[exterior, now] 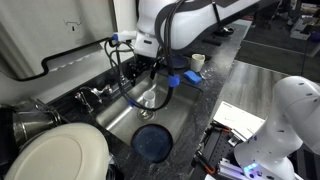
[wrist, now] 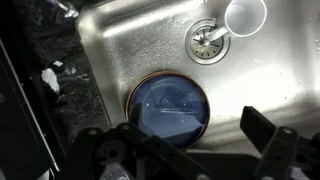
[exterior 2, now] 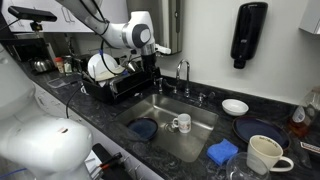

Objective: Put the cup in the sink upright, then move it backwards

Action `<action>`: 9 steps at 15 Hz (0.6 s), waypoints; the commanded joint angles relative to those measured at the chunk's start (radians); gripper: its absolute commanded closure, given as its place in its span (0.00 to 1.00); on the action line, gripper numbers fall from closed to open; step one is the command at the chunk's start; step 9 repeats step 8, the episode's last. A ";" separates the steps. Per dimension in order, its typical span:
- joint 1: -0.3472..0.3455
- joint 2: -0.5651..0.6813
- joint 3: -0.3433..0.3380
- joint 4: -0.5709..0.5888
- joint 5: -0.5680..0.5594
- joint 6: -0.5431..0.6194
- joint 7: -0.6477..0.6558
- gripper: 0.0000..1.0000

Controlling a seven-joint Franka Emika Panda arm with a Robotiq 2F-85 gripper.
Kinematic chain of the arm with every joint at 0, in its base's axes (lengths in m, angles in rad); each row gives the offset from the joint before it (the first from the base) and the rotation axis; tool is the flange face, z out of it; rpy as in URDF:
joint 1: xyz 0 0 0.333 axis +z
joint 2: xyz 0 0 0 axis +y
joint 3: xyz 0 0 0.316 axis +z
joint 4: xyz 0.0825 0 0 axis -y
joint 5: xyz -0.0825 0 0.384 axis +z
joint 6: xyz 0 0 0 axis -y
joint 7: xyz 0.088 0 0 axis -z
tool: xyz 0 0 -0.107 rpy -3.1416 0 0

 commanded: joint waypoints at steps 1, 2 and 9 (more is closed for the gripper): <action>0.273 0.025 -0.197 0.001 -0.097 0.046 -0.038 0.00; 0.359 0.012 -0.259 -0.008 -0.143 0.039 -0.032 0.00; 0.498 0.004 -0.385 -0.002 -0.186 0.014 0.000 0.00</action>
